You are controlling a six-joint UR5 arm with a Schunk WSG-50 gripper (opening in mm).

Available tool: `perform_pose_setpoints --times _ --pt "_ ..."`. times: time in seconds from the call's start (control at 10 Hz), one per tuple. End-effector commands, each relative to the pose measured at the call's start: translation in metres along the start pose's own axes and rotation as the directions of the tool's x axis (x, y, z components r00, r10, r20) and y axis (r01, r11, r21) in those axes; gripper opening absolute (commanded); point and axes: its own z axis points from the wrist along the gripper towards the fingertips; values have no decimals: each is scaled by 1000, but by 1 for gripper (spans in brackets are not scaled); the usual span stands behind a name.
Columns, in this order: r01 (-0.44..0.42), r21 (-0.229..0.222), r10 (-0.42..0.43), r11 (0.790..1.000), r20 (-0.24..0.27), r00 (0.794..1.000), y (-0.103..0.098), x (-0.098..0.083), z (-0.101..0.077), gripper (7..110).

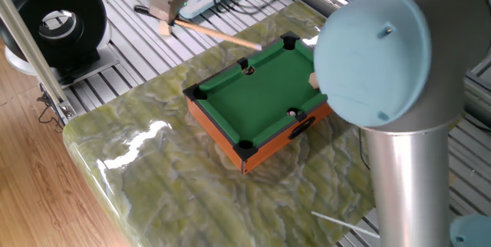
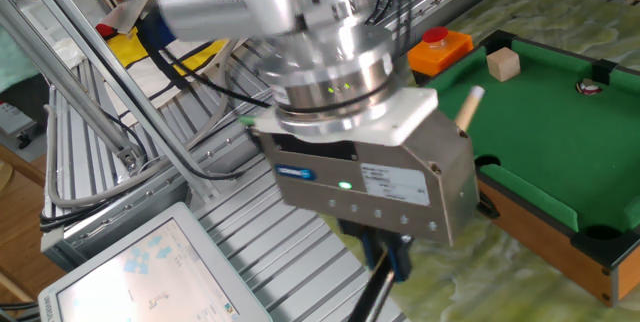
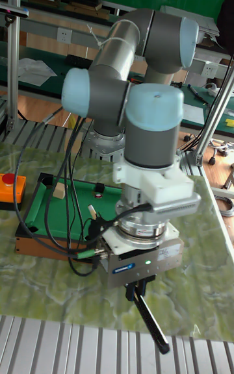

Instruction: Hit the pool ball

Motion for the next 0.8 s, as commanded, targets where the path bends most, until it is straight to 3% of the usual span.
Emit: perform_pose_setpoints --times 0.0,0.2,0.3,0.5,0.6,0.7 --pt "-55 -22 55 998 -20 998 -8 45 3 7" --pt "-114 30 115 993 -31 993 -24 61 -10 7" --pt "-129 31 130 991 -22 991 -32 65 -14 7" --pt "-175 4 175 985 35 984 -30 64 -18 7" --pt "-198 12 197 980 49 979 -30 62 -22 7" --pt "-191 -16 191 981 38 981 -15 63 -18 7"
